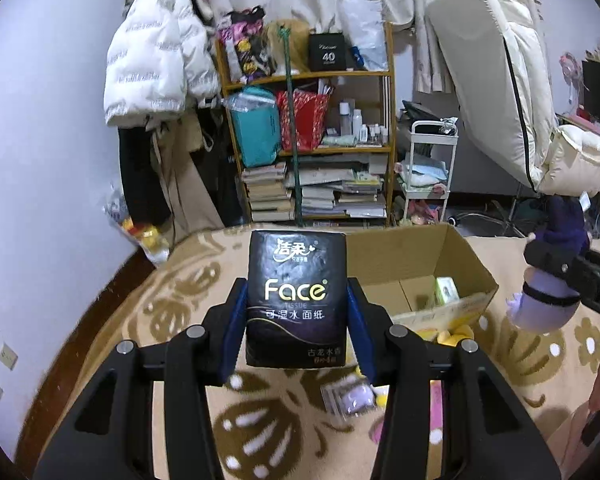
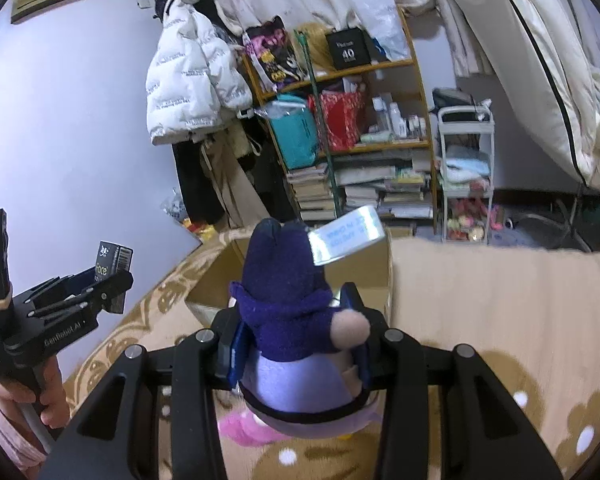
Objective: Organize soft objects
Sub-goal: 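Lift the black tissue pack and purple penguin plush up from the pile, then open both grippers over the box to drop the tissue pack and penguin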
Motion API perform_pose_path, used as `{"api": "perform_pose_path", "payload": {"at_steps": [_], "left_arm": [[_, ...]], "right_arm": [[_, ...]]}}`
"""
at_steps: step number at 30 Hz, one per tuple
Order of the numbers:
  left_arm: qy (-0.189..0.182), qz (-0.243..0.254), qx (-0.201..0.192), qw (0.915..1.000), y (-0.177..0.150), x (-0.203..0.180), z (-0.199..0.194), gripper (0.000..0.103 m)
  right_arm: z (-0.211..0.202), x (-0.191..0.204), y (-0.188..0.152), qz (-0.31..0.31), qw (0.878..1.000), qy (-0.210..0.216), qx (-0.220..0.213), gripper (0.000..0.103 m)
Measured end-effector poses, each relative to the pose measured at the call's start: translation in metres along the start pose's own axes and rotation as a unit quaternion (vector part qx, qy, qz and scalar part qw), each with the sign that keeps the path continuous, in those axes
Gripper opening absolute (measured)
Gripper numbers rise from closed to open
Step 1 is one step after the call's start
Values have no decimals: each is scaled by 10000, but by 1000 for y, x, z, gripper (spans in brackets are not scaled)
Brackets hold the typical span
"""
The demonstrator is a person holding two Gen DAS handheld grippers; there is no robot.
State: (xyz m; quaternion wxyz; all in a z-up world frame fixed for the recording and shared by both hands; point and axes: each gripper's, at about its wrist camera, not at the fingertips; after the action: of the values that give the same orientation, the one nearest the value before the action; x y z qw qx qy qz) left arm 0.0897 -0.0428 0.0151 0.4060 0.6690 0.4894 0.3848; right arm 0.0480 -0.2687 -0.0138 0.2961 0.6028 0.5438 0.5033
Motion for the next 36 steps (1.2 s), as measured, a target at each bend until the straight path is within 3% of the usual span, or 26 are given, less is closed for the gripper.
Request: {"api": "perform_pose_path", "payload": {"at_steps": [7,12,17,28,36], "left_arm": [[-137,112,-157,9997,21,-8,29,45],[-255,-2,-227,9994,17,-15,50,45],[-343,-67,21,9994,-1,-17,75,45],[-558,-168,155,9982,-10,-21,105,46],[-622,-113,370,9973,-19,-26,115,46]], "right_arm": [[25,6,23,-221,9997,46,-95,45],[40,1,31,-255,9995,-5,-197,46],[52,-6,29,-287,9993,-2,-250,46],[92,-15,20,-181,9996,183,-151,46],[111,-25,2,-13,9993,360,106,47]]}}
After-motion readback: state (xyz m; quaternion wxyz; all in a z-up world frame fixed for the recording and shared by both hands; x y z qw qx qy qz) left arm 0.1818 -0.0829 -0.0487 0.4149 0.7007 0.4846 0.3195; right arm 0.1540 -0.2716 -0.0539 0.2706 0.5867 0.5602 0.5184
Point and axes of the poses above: each gripper's, at about its wrist camera, not at the fingertips, and z roughly the way its jaws point, x to its left, y to its top, and after that the axes turned 11 degrees about -x, right-handed
